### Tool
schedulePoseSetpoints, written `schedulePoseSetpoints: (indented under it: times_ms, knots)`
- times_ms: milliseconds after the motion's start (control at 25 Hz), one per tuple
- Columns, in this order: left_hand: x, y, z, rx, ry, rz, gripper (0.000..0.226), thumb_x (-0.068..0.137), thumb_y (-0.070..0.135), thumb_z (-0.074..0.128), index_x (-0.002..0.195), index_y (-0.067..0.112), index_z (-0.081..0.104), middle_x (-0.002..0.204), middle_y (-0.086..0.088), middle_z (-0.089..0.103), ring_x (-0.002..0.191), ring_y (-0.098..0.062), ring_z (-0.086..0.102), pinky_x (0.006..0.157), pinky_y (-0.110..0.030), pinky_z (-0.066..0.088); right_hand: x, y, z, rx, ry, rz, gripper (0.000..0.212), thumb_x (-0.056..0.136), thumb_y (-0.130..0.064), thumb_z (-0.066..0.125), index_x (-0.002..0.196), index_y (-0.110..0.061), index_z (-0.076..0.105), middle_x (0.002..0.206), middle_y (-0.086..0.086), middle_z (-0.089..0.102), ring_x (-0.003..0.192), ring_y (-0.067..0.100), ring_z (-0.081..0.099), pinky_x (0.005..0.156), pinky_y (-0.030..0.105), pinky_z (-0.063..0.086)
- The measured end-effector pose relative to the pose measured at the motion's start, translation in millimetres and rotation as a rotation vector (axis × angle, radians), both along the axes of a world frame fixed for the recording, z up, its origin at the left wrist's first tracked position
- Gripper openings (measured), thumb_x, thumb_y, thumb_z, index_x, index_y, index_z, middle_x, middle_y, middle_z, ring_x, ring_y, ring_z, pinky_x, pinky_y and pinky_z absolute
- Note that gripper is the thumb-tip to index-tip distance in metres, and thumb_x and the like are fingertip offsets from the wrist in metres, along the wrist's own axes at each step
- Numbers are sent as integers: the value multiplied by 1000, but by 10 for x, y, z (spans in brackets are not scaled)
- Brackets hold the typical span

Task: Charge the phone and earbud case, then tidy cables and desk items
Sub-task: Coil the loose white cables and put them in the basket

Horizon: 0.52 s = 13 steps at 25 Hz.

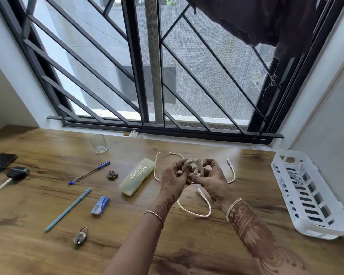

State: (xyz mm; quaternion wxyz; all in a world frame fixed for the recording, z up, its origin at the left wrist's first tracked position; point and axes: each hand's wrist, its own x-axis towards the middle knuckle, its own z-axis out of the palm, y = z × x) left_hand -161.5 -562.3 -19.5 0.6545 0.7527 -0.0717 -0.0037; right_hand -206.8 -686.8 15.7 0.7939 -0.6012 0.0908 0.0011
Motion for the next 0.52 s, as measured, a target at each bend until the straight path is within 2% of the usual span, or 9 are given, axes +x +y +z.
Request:
schedulePoseSetpoints:
  times_ms: [80, 280, 400, 520]
  knots:
    - [15, -13, 10, 30, -15, 33, 24, 86, 29, 66, 110, 23, 70, 94, -5, 75, 82, -19, 73, 76, -43, 60, 10, 9, -30, -90, -50, -37, 49, 70, 18, 70, 90, -16, 41, 78, 14, 64, 64, 18, 62, 66, 31, 57]
    - [-25, -18, 96, -85, 38, 8, 26, 88, 19, 66, 111, 8, 68, 95, -19, 73, 78, -32, 72, 71, -47, 60, 31, -7, -12, -167, -104, -16, 49, 73, 18, 67, 97, -15, 41, 77, 13, 64, 60, 12, 63, 62, 26, 56]
    - [-30, -27, 111, -79, 45, 10, 24, 89, 16, 65, 111, 7, 68, 94, -19, 72, 74, -32, 72, 70, -48, 60, 13, 32, -23, -139, -120, -55, 46, 75, 16, 67, 100, -14, 42, 77, 13, 64, 59, 11, 63, 60, 22, 55]
    - [-52, -36, 143, -59, 35, 34, 25, 89, 16, 65, 112, 7, 68, 95, -17, 72, 71, -27, 73, 68, -45, 61, 6, 69, -64, -179, -140, -139, 40, 78, 7, 70, 97, -20, 47, 81, 14, 68, 67, 20, 63, 65, 29, 54]
